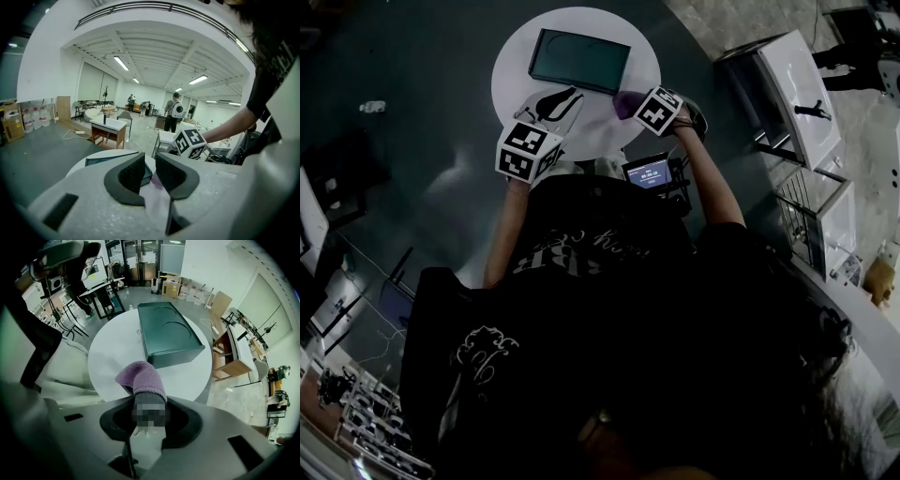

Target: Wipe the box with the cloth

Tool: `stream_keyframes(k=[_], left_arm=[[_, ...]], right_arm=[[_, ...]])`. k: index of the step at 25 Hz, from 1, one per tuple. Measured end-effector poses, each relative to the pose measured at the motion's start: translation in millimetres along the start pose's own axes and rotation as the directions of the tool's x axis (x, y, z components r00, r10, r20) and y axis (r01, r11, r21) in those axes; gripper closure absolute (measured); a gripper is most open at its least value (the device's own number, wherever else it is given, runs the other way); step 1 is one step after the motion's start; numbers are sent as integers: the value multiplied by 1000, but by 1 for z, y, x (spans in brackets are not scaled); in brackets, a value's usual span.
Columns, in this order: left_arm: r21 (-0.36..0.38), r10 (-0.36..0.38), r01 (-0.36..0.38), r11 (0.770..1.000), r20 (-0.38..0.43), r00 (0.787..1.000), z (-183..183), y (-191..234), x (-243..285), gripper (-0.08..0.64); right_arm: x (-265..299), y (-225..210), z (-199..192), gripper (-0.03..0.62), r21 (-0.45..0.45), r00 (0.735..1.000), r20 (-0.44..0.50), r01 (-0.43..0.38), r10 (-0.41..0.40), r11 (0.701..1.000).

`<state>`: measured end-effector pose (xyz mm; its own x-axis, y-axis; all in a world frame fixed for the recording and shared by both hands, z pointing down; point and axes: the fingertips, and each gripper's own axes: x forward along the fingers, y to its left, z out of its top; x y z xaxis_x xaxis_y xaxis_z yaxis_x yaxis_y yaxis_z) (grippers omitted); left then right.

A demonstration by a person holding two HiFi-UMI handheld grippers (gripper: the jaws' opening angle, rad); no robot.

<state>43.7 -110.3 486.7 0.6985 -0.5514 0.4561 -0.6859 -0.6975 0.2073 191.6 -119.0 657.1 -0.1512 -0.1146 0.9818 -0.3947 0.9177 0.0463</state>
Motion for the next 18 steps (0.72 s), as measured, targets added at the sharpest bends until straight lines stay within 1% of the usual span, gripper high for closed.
stream_keyframes(k=[4,7,13,18], left_arm=[[-7,18,-18,1000,2,1000,6,-1,10,480],[-12,33,-33,999,3,999,10,-4,17,480],[-38,79,-79,996,-1,997,14,-4,31,480],[-57,124,-124,991,-2,992,20,-6,41,480]], right_arm=[[2,-14,1,476,-16,1000,6,-9,9,1000],[2,-28,2,476,-35,1000,6,0,0,999],[5,-77,3,476,12,999,23,23,-23,1000],[2,-116,11,476,-6,998,51,34,-34,999]])
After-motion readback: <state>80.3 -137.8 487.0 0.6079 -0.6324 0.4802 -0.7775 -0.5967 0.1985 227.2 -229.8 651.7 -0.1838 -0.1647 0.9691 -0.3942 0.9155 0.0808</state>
